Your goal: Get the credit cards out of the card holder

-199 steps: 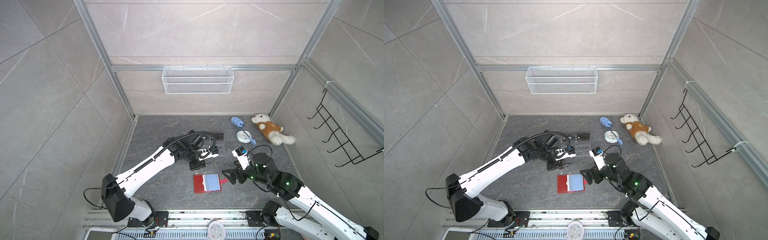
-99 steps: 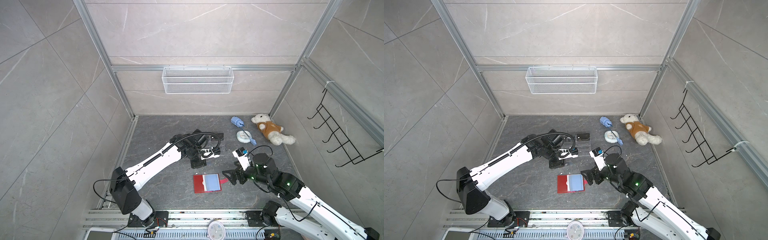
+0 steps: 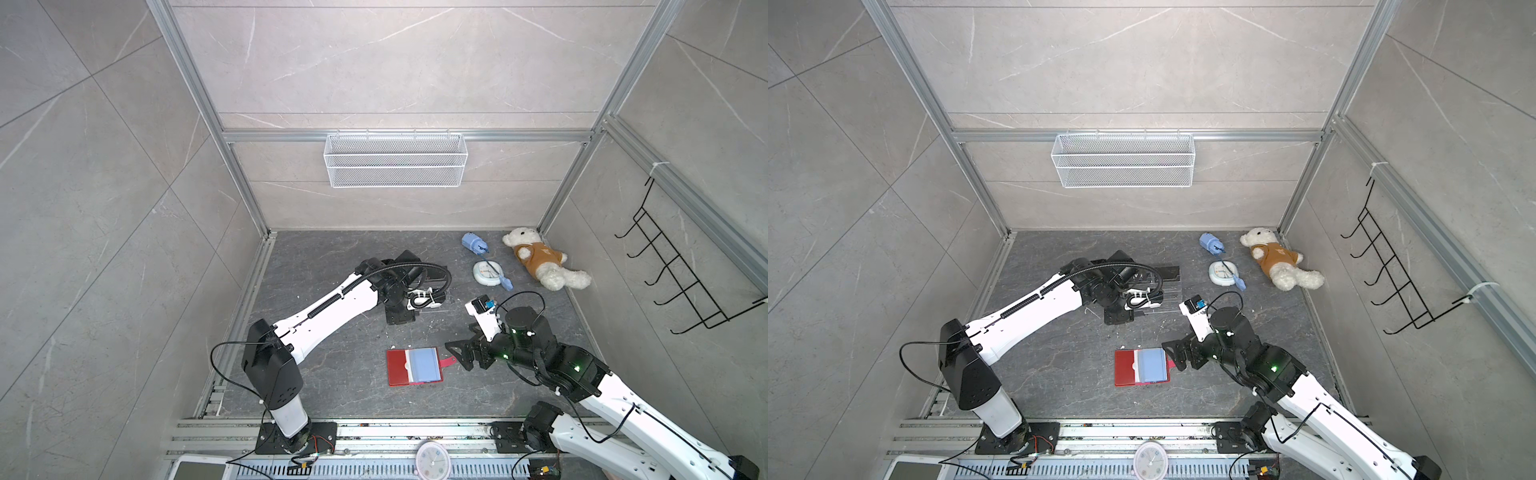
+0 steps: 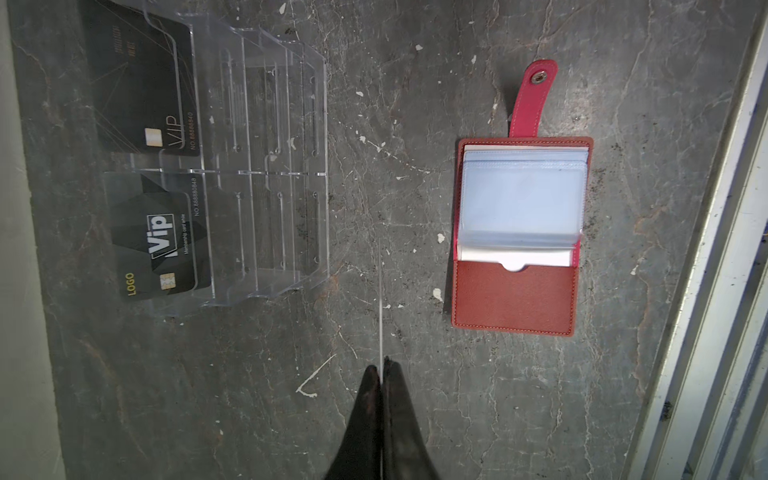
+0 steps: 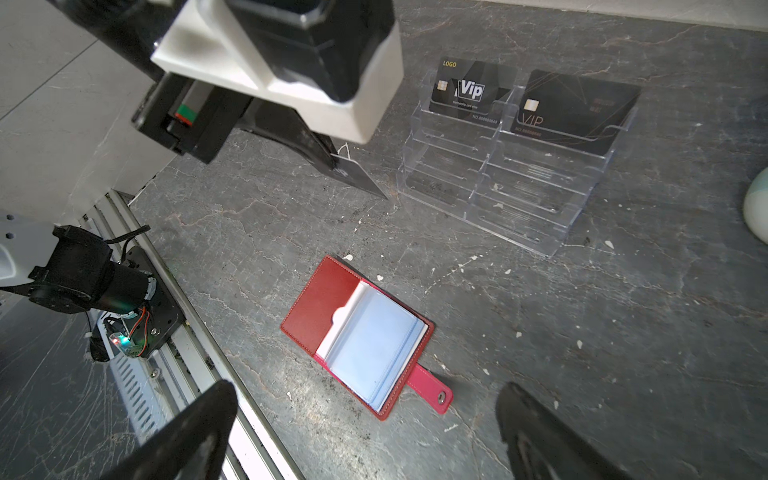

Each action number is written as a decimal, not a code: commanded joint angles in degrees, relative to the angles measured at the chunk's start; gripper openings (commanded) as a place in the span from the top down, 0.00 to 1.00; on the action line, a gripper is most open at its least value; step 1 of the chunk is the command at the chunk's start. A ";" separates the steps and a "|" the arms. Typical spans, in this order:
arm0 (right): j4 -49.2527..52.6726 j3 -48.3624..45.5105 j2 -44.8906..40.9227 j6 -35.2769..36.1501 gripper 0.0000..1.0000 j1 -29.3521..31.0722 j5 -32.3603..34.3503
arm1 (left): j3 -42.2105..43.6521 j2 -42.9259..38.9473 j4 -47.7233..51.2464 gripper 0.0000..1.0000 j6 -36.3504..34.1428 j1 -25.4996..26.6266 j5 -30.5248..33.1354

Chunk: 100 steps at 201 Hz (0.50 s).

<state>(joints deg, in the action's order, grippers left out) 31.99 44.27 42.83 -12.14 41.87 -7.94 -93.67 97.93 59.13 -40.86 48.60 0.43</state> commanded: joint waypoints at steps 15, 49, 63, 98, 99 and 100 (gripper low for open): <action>1.22 1.86 -0.64 0.80 0.00 -0.20 1.77 | -4.47 2.20 1.70 1.00 -3.84 0.07 3.39; 1.58 2.00 -0.65 0.74 0.00 -0.15 1.95 | -7.88 4.74 2.70 1.00 -5.06 -0.42 4.10; 1.76 2.13 -0.56 0.75 0.00 -0.13 2.22 | -9.08 5.60 2.85 1.00 -5.76 -0.43 4.78; 2.28 2.92 0.32 0.96 0.00 -0.14 2.23 | -12.81 8.31 3.22 1.00 -6.68 -1.14 4.75; 2.29 2.97 0.32 0.97 0.00 -0.13 2.23 | -12.92 8.36 3.29 1.00 -6.68 -1.18 4.75; 2.29 2.99 0.37 0.98 0.00 -0.17 2.23 | -13.06 8.44 3.28 1.00 -6.68 -1.29 4.71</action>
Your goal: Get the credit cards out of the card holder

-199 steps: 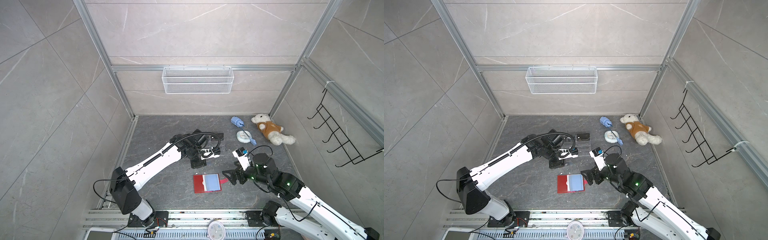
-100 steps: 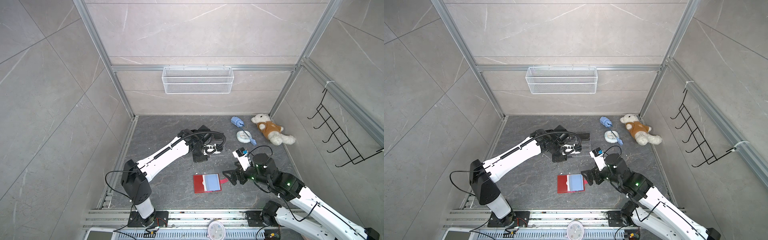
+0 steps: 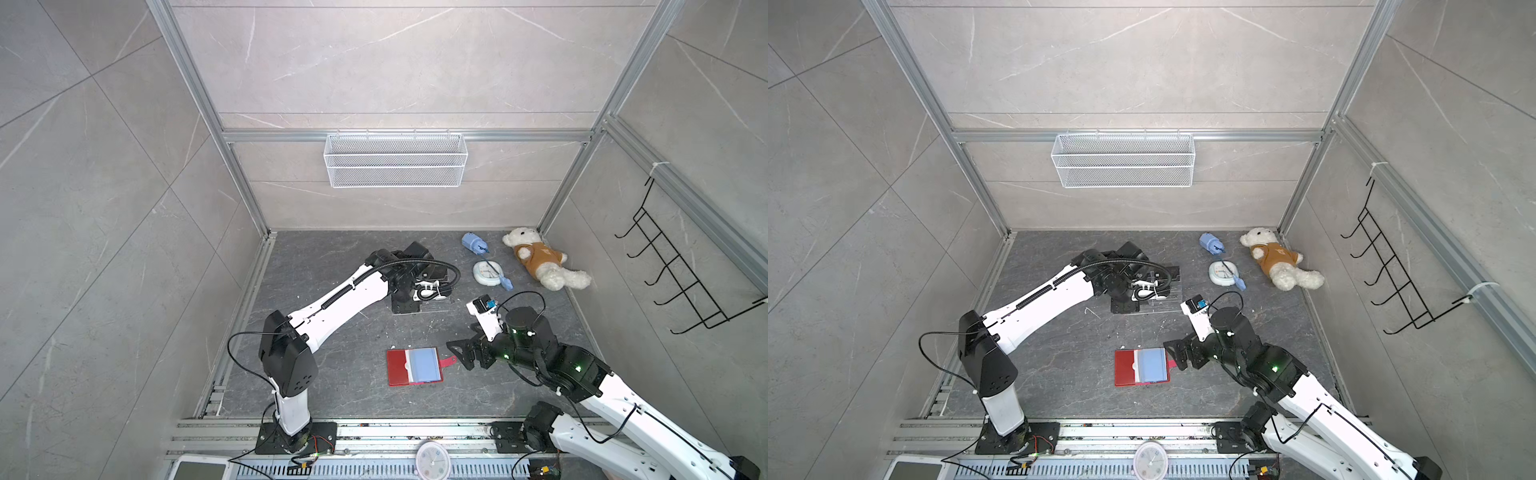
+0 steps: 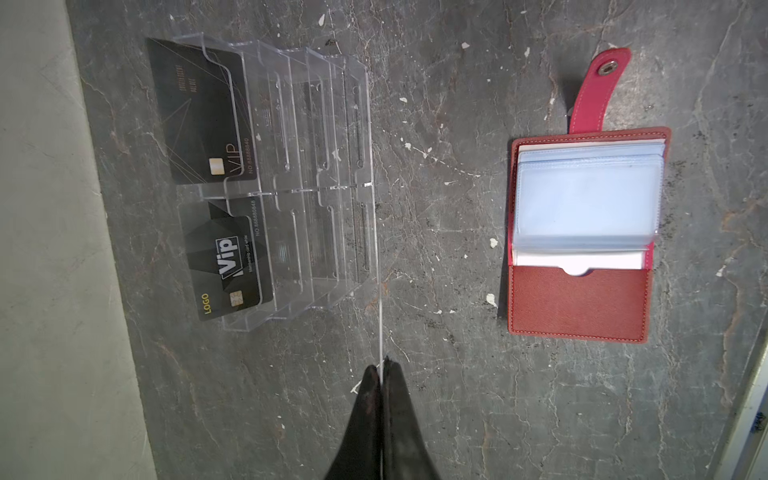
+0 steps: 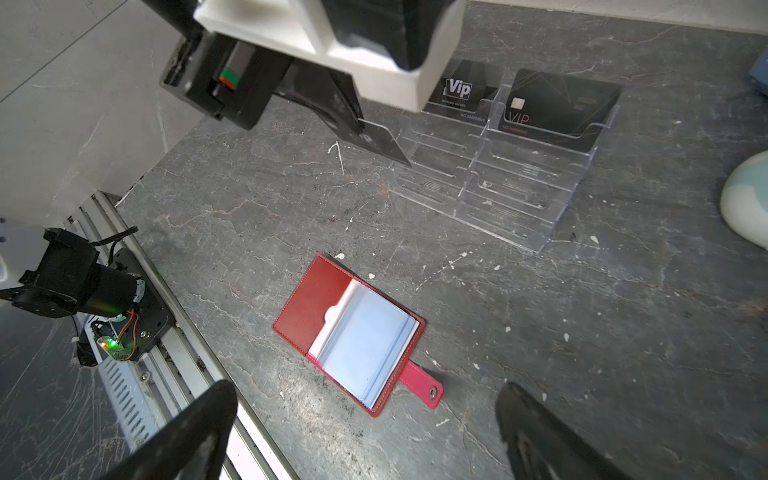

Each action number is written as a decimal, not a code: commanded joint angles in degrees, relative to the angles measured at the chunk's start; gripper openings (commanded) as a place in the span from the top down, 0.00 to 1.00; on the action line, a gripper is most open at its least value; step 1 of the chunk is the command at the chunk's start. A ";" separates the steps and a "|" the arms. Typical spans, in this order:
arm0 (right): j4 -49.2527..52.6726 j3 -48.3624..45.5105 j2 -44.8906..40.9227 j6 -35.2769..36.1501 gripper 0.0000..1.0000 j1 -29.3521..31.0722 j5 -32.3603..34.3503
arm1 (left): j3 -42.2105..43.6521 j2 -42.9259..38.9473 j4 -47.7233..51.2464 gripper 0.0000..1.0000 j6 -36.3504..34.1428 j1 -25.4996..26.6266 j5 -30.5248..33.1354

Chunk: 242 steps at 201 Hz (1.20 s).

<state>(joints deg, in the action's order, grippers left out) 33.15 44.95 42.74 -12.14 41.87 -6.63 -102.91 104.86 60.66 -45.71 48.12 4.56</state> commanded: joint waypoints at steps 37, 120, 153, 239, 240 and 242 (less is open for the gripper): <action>2.52 3.82 0.94 1.46 0.00 -0.15 1.54 | -6.77 4.33 1.34 1.00 -3.62 -2.43 1.24; 4.65 5.12 1.09 1.70 0.00 -0.17 3.29 | -13.27 10.64 0.07 1.00 -7.49 -5.56 1.36; 5.20 5.92 1.73 1.62 0.00 -0.17 3.46 | -15.87 13.45 0.07 1.00 -9.16 -6.46 1.32; 4.58 6.15 5.22 1.86 0.00 -0.19 3.21 | -22.52 18.60 -0.16 1.00 -11.05 -8.73 1.38; 4.57 6.13 5.28 1.90 0.00 -0.20 3.16 | -22.51 18.66 -0.13 1.00 -11.06 -8.69 1.36; 4.58 6.19 5.32 1.91 0.00 -0.18 3.15 | -22.62 18.75 -0.14 1.00 -11.13 -8.80 1.34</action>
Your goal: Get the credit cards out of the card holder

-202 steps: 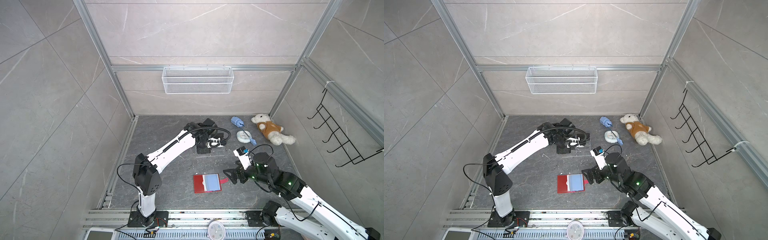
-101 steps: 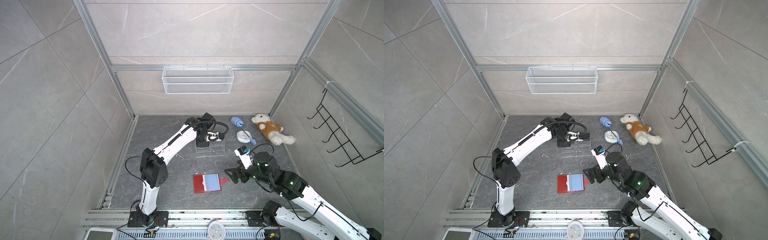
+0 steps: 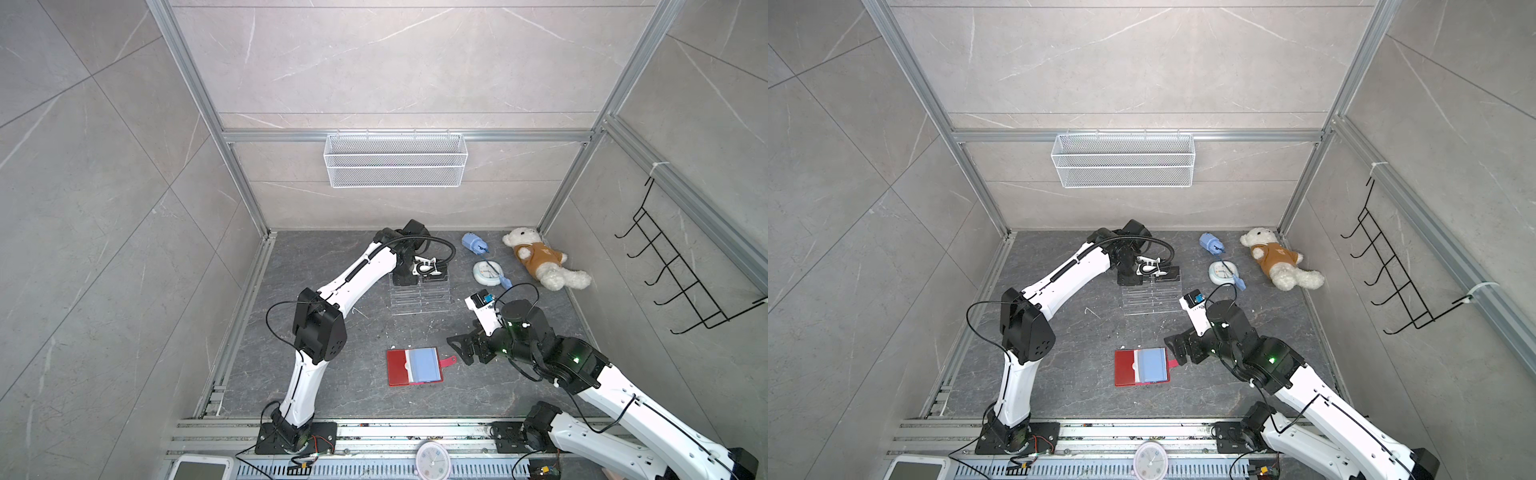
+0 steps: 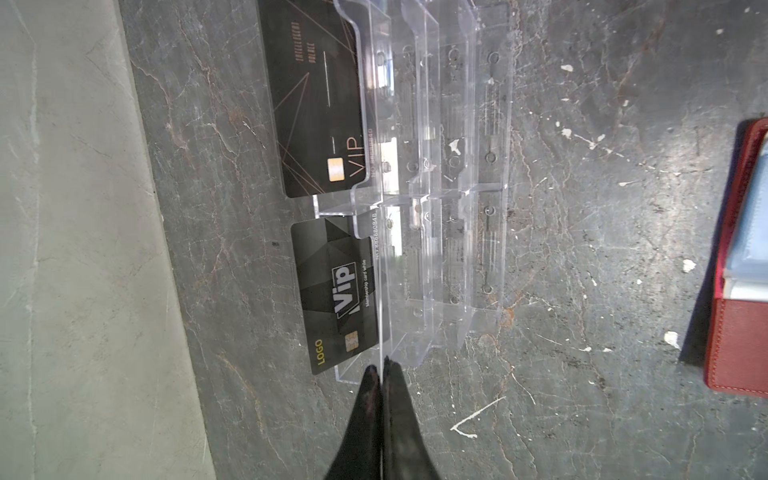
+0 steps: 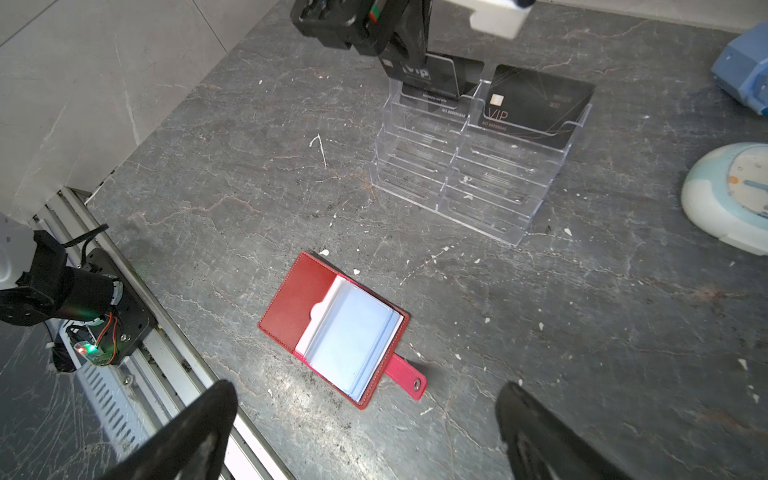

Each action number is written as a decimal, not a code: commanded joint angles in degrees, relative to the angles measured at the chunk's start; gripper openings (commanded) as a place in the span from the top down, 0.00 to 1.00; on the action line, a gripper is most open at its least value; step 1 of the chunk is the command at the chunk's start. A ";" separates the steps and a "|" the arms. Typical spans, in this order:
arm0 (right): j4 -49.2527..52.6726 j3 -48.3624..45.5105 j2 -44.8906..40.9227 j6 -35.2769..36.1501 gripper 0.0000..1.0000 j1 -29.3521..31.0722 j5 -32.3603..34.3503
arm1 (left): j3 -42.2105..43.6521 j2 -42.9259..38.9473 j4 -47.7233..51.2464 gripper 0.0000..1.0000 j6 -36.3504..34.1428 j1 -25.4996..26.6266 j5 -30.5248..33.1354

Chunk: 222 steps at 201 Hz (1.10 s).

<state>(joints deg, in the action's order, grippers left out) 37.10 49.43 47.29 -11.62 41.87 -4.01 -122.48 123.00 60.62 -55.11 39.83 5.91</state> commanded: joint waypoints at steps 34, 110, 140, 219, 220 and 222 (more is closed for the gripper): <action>-0.06 1.49 1.05 1.14 0.00 -0.22 1.20 | -5.50 2.27 1.10 1.00 -1.24 -0.95 -0.45; -0.42 0.84 1.42 1.25 0.00 -0.17 1.73 | -8.21 4.79 2.33 1.00 0.18 -1.30 -0.86; -0.37 0.42 0.88 1.16 0.00 -0.15 1.85 | -8.72 5.31 2.03 1.00 0.53 -1.36 -1.08; -0.32 -0.23 0.66 0.94 0.00 -0.19 1.90 | -9.45 6.63 2.60 1.00 0.80 -1.51 -1.39; -0.30 -0.22 0.68 0.96 0.00 -0.20 1.90 | -9.45 6.63 2.59 1.00 0.80 -1.51 -1.45; -0.28 -0.23 0.70 0.98 0.00 -0.16 1.90 | -9.45 6.64 2.64 1.00 0.86 -1.51 -1.50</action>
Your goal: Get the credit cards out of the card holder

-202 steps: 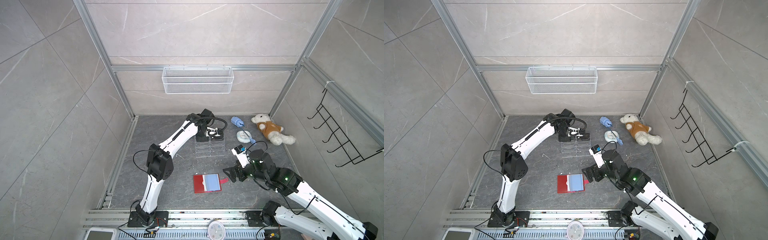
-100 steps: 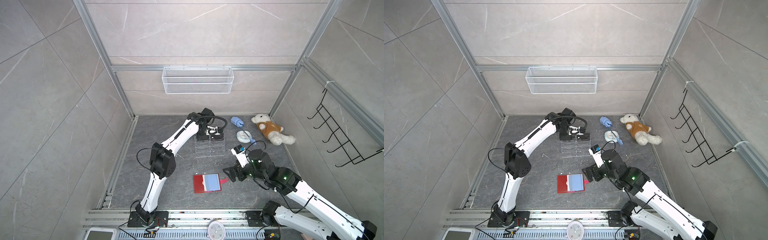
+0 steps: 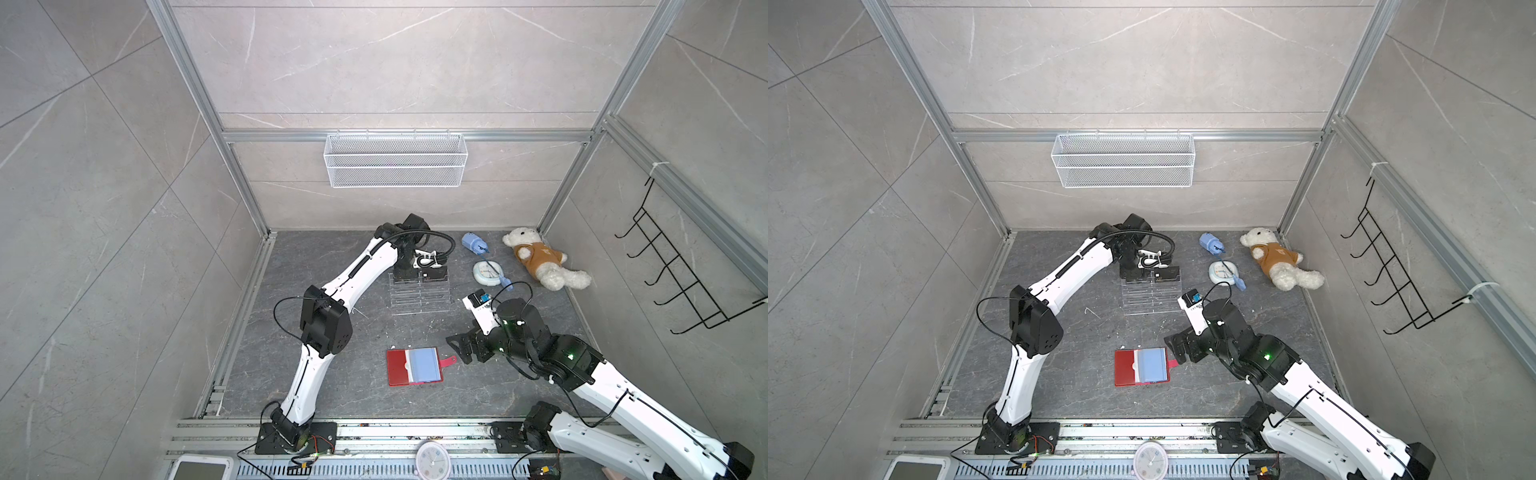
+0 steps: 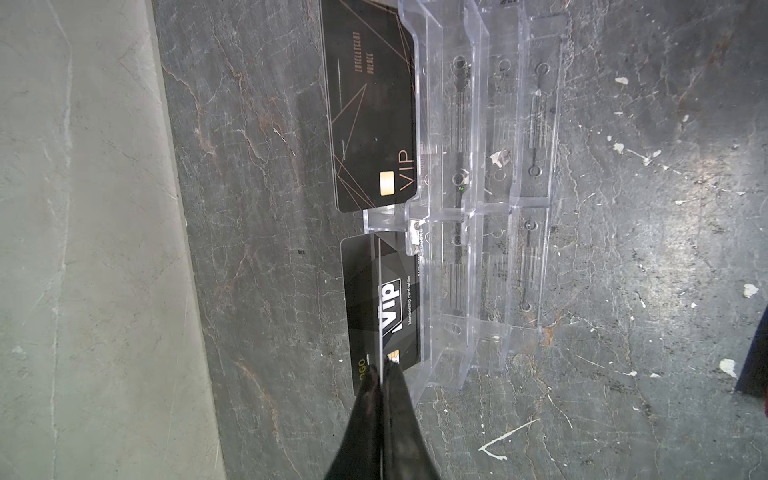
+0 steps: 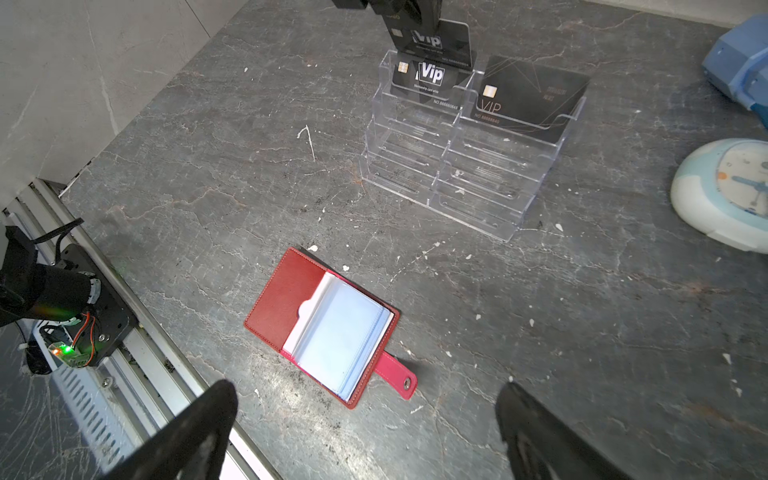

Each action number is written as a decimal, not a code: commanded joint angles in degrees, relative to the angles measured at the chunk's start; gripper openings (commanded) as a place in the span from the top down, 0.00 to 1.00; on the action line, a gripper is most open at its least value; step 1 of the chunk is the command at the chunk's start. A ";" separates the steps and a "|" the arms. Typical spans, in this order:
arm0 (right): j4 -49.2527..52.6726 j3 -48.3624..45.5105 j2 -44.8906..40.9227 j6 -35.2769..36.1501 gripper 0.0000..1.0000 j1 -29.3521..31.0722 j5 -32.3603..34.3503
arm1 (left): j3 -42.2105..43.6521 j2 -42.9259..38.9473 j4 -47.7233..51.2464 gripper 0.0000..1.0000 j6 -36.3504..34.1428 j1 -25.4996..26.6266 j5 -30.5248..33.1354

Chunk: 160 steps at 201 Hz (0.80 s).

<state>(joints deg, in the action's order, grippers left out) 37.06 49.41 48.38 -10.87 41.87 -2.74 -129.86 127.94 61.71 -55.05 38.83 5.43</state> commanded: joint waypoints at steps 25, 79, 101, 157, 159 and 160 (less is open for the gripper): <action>-0.29 -0.14 -0.13 0.23 0.00 -0.20 0.57 | -2.06 1.95 1.30 1.00 1.08 -0.51 -1.07; -0.85 -1.02 -0.04 -0.40 0.00 -0.16 0.26 | -2.10 2.23 1.91 1.00 1.52 -0.51 -0.64; -0.93 -0.90 -0.04 -0.38 0.00 -0.18 0.19 | -2.06 2.38 1.99 1.00 1.63 -0.51 -0.60; -1.16 -1.29 0.22 -0.64 0.00 -0.20 0.33 | -1.97 2.75 2.05 1.00 2.30 -0.34 -0.60; -1.21 -1.34 0.31 -0.66 0.00 -0.14 0.32 | -1.93 2.75 2.08 1.00 2.31 -0.31 -0.60; -1.21 -1.34 0.31 -0.69 0.00 -0.17 0.30 | -1.86 2.75 2.05 1.00 2.40 -0.28 -0.60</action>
<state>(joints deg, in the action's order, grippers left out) 37.01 49.06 48.42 -10.90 41.87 -2.74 -130.34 130.67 62.78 -53.78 38.59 5.39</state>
